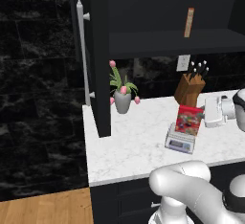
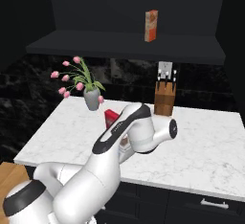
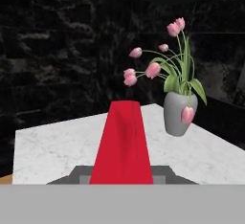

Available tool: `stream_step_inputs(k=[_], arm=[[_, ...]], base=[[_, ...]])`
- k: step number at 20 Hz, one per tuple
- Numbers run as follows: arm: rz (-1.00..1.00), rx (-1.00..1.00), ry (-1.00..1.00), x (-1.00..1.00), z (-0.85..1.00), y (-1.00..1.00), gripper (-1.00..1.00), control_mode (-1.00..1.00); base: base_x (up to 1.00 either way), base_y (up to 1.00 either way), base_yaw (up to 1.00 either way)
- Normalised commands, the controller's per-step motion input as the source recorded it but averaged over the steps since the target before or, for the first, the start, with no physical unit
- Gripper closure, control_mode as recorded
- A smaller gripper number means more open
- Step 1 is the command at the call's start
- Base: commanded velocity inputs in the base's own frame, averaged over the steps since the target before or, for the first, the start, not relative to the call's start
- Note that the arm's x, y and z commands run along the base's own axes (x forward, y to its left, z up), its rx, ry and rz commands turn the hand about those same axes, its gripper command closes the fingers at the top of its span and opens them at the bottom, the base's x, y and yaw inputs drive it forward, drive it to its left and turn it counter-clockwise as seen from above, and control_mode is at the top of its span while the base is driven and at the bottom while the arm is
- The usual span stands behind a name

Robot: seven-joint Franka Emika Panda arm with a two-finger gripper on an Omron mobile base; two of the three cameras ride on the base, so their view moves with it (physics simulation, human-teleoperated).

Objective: Pick the cereal and place it on the digital scale for weighing, and close the cabinet.

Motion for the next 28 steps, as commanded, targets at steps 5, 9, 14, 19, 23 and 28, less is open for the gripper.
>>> stream_step_inputs(k=[5,9,14,19,23,28], arm=[[0.01,0.0,-0.01,0.2,-0.28,0.0,1.0,-1.0],[0.0,0.0,-0.01,0.15,-0.23,0.0,1.0,-1.0],[0.0,0.0,-0.02,0.15,-0.26,-0.03,1.0,-1.0],[0.0,0.0,-0.03,0.12,-0.13,-0.2,1.0,-1.0],[0.0,0.0,-0.02,0.01,-0.01,-0.04,1.0,-1.0],[0.0,0.0,0.0,0.0,0.0,0.0,1.0,-1.0]], base=[[0.0,0.0,0.0],[0.0,0.0,0.0],[0.0,0.0,0.0],[0.0,0.0,0.0],[0.0,0.0,0.0],[0.0,0.0,0.0]])
